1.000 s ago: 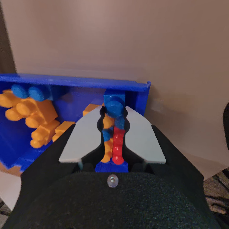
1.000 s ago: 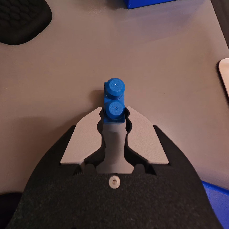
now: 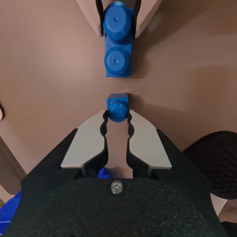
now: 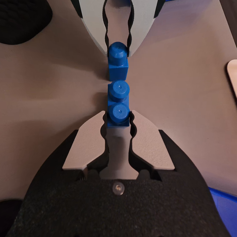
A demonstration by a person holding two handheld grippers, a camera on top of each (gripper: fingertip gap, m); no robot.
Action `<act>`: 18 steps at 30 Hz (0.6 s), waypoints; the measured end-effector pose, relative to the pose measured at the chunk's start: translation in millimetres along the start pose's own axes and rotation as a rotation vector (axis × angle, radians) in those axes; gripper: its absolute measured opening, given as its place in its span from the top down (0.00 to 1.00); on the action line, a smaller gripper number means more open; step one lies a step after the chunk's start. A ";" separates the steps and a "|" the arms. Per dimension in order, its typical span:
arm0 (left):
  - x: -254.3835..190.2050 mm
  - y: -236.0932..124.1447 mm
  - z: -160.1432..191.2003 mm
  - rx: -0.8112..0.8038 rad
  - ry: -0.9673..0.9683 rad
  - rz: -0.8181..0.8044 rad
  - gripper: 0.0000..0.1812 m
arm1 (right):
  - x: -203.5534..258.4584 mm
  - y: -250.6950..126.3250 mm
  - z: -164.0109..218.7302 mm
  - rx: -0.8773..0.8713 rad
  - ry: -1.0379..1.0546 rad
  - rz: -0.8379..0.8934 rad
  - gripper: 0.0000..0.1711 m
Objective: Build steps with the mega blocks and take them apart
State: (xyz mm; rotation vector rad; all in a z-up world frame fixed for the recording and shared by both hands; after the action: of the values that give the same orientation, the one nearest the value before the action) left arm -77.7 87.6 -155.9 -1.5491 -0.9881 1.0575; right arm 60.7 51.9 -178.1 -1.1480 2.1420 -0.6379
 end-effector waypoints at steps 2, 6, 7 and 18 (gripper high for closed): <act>1.3 0.0 -0.6 -0.019 -0.003 -0.012 0.84 | 0.1 0.1 0.1 0.000 0.001 0.000 0.81; -0.6 -1.2 1.5 -0.069 0.000 -0.019 0.78 | 0.4 0.7 0.6 0.002 0.000 0.000 0.80; -1.2 -2.5 1.5 -0.095 0.001 -0.025 0.78 | 0.3 0.8 0.8 0.003 0.000 0.000 0.80; -10.4 -33.6 0.0 -0.775 -0.017 -0.145 0.76 | -17.5 -13.3 -6.8 -0.196 0.163 -0.009 0.81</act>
State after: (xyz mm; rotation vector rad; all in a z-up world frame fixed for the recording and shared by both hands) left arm -83.9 84.2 -121.4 -2.0294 -1.6136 0.6000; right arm 70.8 60.9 -159.5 -1.2460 2.3821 -0.5516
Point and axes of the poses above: each gripper's, where its closed fingertips meet, y out along the fingers, z out of its underside, x = y × z across the jaws, the point moved 7 cm from there along -y, back along the fingers, and after that the axes turned 15 degrees about z, right-handed, at the moved point
